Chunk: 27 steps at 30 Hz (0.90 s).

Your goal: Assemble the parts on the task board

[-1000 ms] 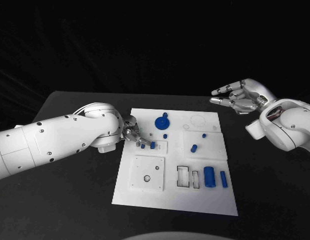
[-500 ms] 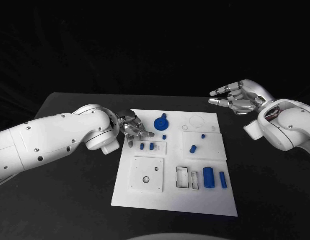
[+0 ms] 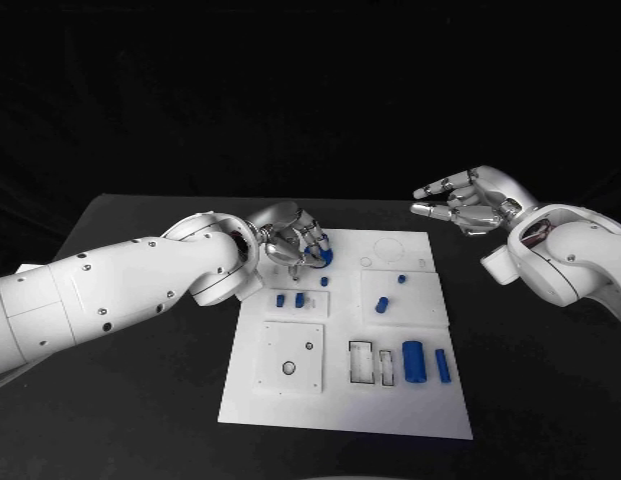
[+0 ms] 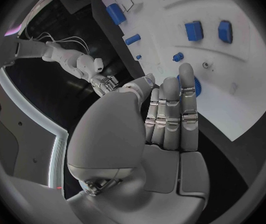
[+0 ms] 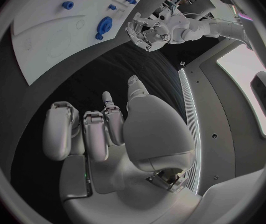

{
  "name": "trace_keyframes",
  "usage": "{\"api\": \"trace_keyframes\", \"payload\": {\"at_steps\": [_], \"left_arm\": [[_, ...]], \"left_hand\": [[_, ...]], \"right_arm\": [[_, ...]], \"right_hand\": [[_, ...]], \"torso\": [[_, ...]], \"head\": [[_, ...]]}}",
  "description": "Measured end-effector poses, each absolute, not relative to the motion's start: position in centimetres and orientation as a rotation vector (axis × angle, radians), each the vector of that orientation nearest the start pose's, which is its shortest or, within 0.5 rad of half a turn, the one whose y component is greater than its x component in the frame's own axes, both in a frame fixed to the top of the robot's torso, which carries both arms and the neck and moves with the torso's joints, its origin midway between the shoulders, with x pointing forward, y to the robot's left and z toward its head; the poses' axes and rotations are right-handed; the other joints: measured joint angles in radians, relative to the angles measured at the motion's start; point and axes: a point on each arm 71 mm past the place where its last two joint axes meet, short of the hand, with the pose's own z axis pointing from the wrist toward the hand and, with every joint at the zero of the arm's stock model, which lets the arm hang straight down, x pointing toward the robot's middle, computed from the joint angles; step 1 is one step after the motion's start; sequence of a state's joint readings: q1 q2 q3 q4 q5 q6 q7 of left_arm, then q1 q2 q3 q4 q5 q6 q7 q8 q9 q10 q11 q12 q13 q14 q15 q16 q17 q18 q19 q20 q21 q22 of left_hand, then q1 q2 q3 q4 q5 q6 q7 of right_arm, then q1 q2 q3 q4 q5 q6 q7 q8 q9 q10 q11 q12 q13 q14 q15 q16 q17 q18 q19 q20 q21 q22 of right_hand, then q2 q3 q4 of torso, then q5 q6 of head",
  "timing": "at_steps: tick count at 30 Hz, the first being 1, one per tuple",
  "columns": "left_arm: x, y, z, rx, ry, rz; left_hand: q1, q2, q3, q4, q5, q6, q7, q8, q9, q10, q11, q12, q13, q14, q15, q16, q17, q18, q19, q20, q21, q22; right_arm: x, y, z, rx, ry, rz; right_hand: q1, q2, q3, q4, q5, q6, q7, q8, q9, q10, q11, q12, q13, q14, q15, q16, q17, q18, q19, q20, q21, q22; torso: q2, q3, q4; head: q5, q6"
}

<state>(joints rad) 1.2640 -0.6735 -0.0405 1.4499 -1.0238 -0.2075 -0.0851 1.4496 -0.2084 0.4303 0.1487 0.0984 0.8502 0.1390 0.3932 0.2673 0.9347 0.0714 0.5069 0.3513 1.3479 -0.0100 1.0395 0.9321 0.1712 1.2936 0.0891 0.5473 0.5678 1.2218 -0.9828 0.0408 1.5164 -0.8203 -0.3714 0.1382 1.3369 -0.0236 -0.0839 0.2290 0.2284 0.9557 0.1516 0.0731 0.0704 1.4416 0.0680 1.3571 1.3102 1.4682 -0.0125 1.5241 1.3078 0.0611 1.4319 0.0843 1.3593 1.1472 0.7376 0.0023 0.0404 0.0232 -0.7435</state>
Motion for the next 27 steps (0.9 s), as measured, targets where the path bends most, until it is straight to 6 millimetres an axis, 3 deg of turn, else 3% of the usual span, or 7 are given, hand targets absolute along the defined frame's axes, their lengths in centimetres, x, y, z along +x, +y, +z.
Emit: {"api": "trace_keyframes", "payload": {"at_steps": [1,3,7,13,14,15,27], "left_arm": [[50.4,12.9,-16.7,-0.068,1.813,-0.953],[50.4,12.3,-16.8,0.003,1.791,-0.933],[50.4,11.2,-16.9,0.139,1.756,-0.879],[50.4,10.4,-17.1,0.292,1.735,-0.787],[50.5,10.3,-17.2,0.309,1.736,-0.774],[50.5,10.2,-17.2,0.324,1.738,-0.761],[50.6,9.6,-18.5,0.428,1.787,-0.66]], "left_hand": [[-0.007,-0.007,-0.003,-0.003,0.0,0.012,-0.006,-0.013,-0.014,0.01,-0.003,-0.008,-0.016,0.052,-0.003,0.098,0.097,0.0,0.033,-0.003,0.036,0.027],[-0.017,-0.017,-0.003,-0.003,-0.001,0.033,-0.012,-0.036,-0.038,0.024,-0.01,-0.025,-0.046,0.105,-0.008,0.223,0.223,-0.003,0.098,-0.011,0.174,0.152],[-0.034,-0.034,-0.03,-0.004,-0.001,0.062,-0.023,-0.069,-0.07,0.033,-0.015,-0.053,-0.09,0.116,-0.012,0.335,0.341,-0.039,0.165,-0.019,0.384,0.35],[-0.034,-0.034,-0.041,-0.008,-0.001,0.105,-0.038,-0.1,-0.1,0.068,-0.024,-0.083,-0.137,0.119,-0.04,0.361,0.356,-0.04,0.172,-0.036,0.486,0.45],[-0.034,-0.034,-0.041,-0.008,-0.001,0.11,-0.04,-0.101,-0.103,0.073,-0.026,-0.087,-0.143,0.118,-0.042,0.359,0.35,-0.053,0.17,-0.038,0.495,0.459],[-0.034,-0.034,-0.043,-0.01,-0.001,0.113,-0.043,-0.105,-0.106,0.078,-0.028,-0.091,-0.148,0.118,-0.042,0.357,0.346,-0.054,0.173,-0.041,0.499,0.464],[-0.034,-0.034,-0.047,-0.008,-0.001,0.131,-0.043,-0.129,-0.121,0.099,-0.027,-0.118,-0.176,0.118,-0.049,0.354,0.337,-0.054,0.173,-0.049,0.471,0.435]], "right_arm": [[49.7,-27.6,-13.7,0.423,1.518,0.985],[49.7,-27.5,-13.7,0.423,1.518,0.985],[49.8,-27.5,-13.7,0.422,1.519,0.987],[49.8,-27.4,-13.8,0.422,1.521,0.988],[49.8,-27.4,-13.8,0.422,1.522,0.988],[49.8,-27.4,-13.8,0.422,1.522,0.988],[49.7,-27.3,-13.9,0.421,1.523,0.991]], "right_hand": [[0.0,0.0,0.0,0.0,0.0,0.0,0.0,0.0,0.0,0.0,0.0,0.0,0.0,0.0,0.0,0.0,0.0,0.0,0.0,0.0,0.0,0.0],[0.0,0.0,0.0,0.0,0.0,0.0,0.0,0.0,0.0,0.0,0.0,0.0,0.0,0.0,0.0,0.0,0.0,0.0,0.0,0.0,0.0,0.0],[0.0,0.0,0.0,0.0,0.0,0.0,0.0,0.0,0.0,0.0,0.0,0.0,0.0,0.0,0.0,0.0,0.0,0.0,0.0,0.0,0.0,0.0],[0.0,0.0,0.0,0.0,0.0,0.0,0.0,0.0,0.0,0.0,0.0,0.0,0.0,0.0,0.0,0.0,0.0,0.0,0.0,0.0,0.0,0.0],[0.0,0.0,0.0,0.0,0.0,0.0,0.0,0.0,0.0,0.0,0.0,0.0,0.0,0.0,0.0,0.0,0.0,0.0,0.0,0.0,0.0,0.0],[0.0,0.0,0.0,0.0,0.0,0.0,0.0,0.0,0.0,0.0,0.0,0.0,0.0,0.0,0.0,0.0,0.0,0.0,0.0,0.0,0.0,0.0],[0.0,0.0,0.0,0.0,0.0,0.0,0.0,0.0,0.0,0.0,0.0,0.0,0.0,0.0,0.0,0.0,0.0,0.0,0.0,0.0,0.0,0.0]], "torso": [[0.0,0.0,-0.0001],[0.0,0.0,-0.0008],[0.001,0.0002,-0.0014],[0.001,0.0007,-0.0007],[0.001,0.0007,-0.0002],[0.001,0.0007,-0.0001],[0.0,0.0001,0.0]], "head": [[-0.001,0.001],[-0.003,0.003],[-0.005,0.005],[-0.008,0.005],[-0.009,0.005],[-0.009,0.004],[-0.011,0.001]]}}
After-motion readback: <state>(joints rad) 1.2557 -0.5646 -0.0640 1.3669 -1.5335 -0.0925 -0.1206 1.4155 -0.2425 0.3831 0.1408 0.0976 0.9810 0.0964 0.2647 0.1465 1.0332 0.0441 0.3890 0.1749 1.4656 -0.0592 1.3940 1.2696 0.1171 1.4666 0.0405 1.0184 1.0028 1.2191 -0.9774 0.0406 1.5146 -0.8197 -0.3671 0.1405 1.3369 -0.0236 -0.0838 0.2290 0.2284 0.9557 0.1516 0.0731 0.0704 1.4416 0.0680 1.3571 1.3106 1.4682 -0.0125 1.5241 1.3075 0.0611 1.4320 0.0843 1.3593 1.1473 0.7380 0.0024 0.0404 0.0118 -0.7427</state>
